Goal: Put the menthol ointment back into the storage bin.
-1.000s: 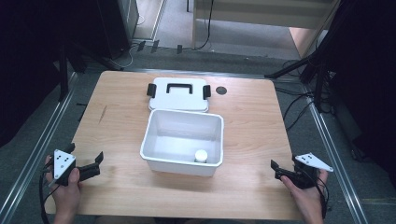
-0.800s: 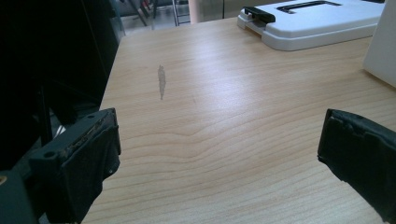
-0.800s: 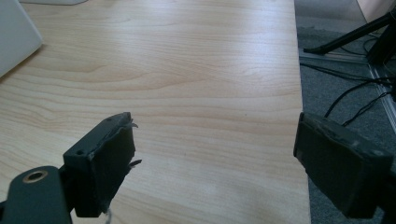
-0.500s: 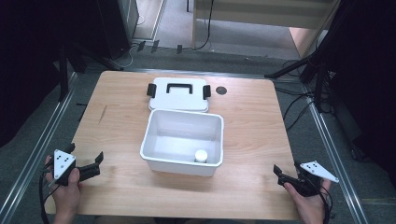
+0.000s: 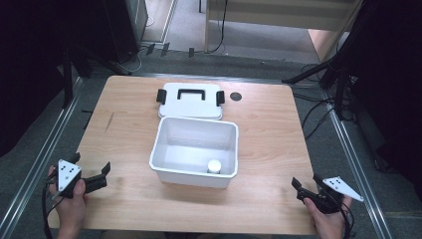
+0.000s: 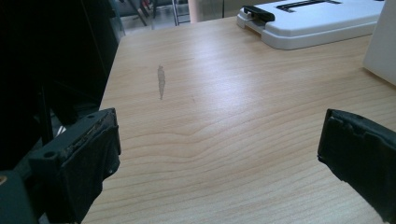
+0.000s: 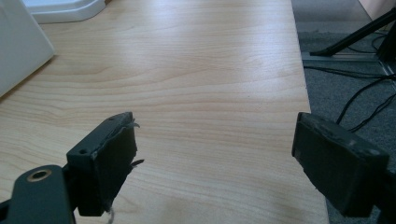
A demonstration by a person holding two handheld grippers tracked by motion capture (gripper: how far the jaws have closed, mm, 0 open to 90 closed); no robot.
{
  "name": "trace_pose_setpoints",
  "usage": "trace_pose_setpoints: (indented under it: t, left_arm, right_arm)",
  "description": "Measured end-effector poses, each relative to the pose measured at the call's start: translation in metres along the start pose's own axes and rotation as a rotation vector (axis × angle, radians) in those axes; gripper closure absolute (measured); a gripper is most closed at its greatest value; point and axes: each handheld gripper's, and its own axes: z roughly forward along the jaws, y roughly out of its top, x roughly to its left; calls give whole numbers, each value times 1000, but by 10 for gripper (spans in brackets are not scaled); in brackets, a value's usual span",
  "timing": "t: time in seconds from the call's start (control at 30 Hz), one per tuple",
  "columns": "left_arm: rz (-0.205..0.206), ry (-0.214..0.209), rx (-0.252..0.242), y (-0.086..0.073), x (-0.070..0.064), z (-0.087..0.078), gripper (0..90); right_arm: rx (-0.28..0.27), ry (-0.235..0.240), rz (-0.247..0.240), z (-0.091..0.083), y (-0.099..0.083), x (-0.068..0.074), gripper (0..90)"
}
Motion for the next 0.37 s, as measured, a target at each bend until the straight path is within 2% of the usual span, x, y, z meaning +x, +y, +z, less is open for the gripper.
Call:
trace_pose_setpoints:
  t: [0.37]
  left_arm:
    - [0,-1,5,0,0,0,0]
  right_arm:
    - [3,4,-8,1,0,1,152]
